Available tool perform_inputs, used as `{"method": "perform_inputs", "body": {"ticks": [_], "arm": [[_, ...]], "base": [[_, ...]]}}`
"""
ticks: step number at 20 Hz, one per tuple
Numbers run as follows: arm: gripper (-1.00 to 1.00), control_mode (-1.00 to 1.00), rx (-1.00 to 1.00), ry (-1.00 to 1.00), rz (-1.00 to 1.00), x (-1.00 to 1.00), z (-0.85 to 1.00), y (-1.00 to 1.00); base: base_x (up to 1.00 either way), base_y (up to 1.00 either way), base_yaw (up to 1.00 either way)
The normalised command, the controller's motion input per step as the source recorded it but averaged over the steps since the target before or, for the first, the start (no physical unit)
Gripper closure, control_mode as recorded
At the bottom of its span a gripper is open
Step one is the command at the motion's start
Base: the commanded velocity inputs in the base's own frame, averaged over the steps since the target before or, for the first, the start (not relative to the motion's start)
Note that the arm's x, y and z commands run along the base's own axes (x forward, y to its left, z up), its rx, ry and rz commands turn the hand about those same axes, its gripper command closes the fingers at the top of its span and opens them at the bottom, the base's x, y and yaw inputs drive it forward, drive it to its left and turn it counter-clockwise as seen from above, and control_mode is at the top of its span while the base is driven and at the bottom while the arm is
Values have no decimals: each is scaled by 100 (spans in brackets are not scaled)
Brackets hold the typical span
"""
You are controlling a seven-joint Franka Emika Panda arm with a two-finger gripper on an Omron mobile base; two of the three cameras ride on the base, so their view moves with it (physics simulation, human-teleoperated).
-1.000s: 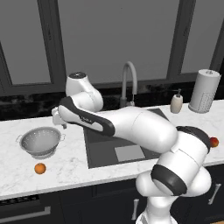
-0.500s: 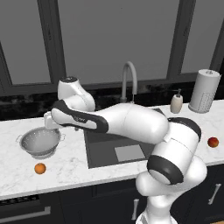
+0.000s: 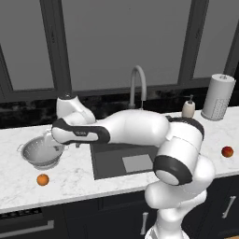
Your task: Put the colander in the sink, put the apple, tangerine in the colander, and turn on the sink faucet and pour water over the colander.
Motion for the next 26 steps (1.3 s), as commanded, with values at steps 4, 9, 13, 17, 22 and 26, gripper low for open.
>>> {"method": "perform_inputs", "body": {"ticks": [4,9,13,17,22,26], "arm": [[-100,-100,0,0,-16,1,-39,7],[-100,-100,2,0,-19,3,-18,16],[-100,-100,2,2,-19,15,-6,18],[-100,-100,0,8,-9,23,0,13],[-100,-100,0,7,0,26,0,7],[-100,-100,0,4,0,30,-18,11]], "base": [[0,0,0],[0,0,0],[0,0,0],[0,0,0],[0,0,0],[0,0,0]]}}
